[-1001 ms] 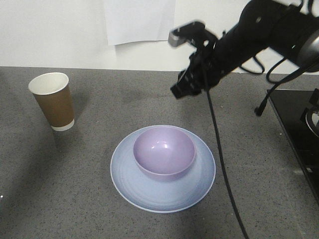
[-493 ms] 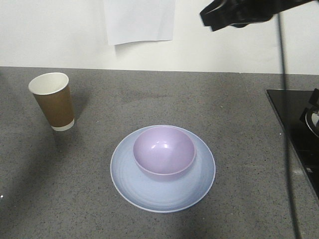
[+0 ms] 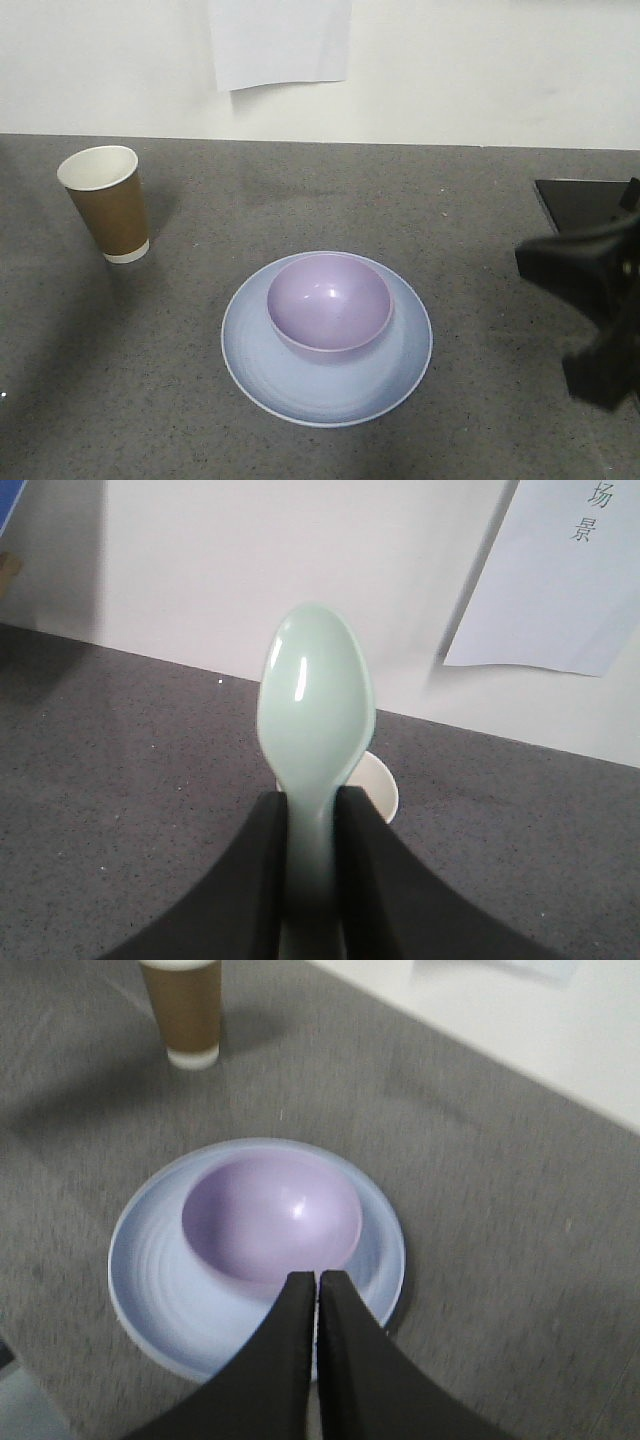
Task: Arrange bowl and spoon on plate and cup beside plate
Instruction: 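Withdraw the right gripper and bring the left gripper forward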
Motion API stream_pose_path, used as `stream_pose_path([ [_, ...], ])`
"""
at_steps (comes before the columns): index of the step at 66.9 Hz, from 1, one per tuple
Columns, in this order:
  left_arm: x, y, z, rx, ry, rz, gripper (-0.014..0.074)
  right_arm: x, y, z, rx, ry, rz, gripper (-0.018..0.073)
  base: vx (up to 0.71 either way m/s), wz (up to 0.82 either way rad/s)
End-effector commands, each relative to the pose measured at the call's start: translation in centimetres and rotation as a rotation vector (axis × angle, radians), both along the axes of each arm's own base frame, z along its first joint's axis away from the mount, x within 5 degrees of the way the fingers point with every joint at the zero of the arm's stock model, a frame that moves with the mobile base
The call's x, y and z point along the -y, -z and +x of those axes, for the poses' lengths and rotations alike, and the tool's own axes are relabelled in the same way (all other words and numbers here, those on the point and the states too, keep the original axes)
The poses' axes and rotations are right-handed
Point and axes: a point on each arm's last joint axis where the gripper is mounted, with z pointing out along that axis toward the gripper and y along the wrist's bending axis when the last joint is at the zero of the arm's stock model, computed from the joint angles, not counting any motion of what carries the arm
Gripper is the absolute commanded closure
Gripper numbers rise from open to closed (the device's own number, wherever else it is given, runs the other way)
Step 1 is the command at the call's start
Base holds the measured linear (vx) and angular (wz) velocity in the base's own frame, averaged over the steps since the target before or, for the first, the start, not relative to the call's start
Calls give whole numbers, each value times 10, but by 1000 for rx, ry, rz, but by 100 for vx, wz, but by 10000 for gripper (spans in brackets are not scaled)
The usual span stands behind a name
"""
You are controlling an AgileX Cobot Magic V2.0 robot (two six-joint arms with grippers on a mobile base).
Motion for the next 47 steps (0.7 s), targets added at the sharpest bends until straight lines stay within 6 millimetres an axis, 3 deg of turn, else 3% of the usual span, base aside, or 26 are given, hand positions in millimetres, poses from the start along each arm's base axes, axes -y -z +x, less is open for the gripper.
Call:
stream_pose_path([
  [1, 1, -13, -3, 72, 33, 7, 603, 9, 12, -15, 105, 65, 85, 562, 0, 0],
  [15, 1, -13, -3, 73, 34, 6, 603, 19, 46, -36, 143, 110, 117, 562, 0, 0],
  [25, 7, -15, -2, 94, 82, -43, 603, 20, 49, -38, 141, 110, 117, 562, 0, 0],
  [37, 24, -22, -3, 144, 272, -83, 603, 20, 48, -37, 150, 115, 120, 562, 0, 0],
  [47, 41, -34, 3, 79, 423, -62, 603, 20, 47, -37, 153, 116, 122, 562, 0, 0],
])
